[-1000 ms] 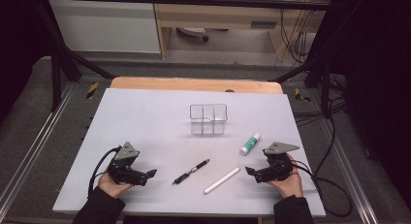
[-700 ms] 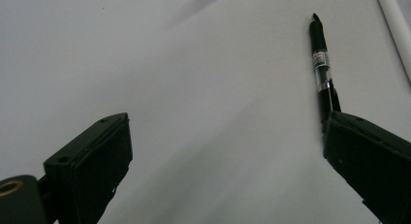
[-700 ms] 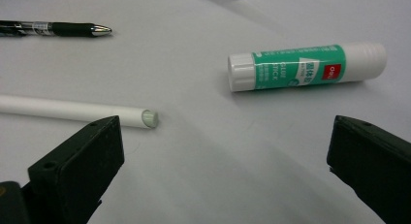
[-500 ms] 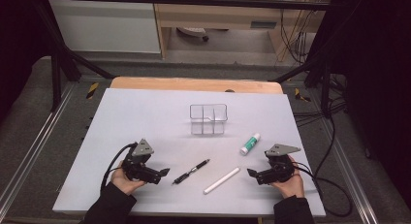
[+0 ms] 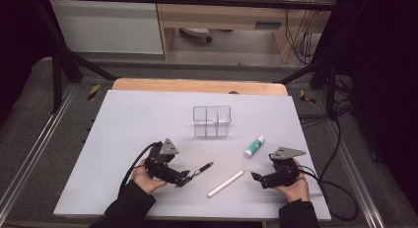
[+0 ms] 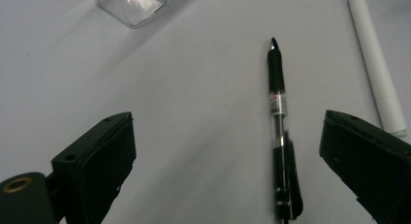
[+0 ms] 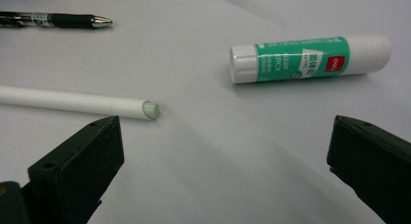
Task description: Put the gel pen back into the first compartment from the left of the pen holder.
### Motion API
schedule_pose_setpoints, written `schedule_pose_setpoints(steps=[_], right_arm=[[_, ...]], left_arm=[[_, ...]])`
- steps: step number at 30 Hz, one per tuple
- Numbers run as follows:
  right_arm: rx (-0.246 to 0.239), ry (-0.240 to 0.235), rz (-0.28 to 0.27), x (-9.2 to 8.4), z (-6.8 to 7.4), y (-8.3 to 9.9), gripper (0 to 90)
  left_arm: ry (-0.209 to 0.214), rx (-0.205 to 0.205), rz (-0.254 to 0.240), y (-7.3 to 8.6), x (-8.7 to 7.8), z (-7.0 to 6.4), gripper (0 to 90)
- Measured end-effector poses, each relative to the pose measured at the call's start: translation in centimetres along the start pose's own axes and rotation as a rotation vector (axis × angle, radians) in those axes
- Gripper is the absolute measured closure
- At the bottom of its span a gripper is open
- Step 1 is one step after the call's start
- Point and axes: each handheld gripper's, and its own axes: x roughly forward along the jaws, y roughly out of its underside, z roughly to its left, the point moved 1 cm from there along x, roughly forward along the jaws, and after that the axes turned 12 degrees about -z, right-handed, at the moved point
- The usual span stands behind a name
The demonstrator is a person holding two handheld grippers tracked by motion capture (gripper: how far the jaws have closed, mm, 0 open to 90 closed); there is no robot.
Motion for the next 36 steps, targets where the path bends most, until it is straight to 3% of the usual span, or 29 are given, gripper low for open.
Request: schedule_pose_setpoints(steps=[9, 17, 24, 36], right_arm=[[-0.005, 0.001, -0.005, -0.2, 0.0, -0.1, 0.2], [-0.001, -0.003, -0.011, -0.3, -0.1, -0.2, 0.2], [0.002, -0.006, -0.013, -0.4, -0.1, -0.2, 0.2], [0.001, -0.011, -0.013, -0.3, 0.0, -0.2, 0.2]], left_arm=[[0.054, 0.004, 0.056, -1.9, 3.0, -1.3, 20.4], [0.058, 0.021, 0.118, -2.5, 5.6, -2.4, 33.5], [0.079, 0.031, 0.173, -2.9, 6.9, -2.8, 48.8], [0.097, 0.017, 0.224, -2.8, 7.8, -2.5, 69.5]])
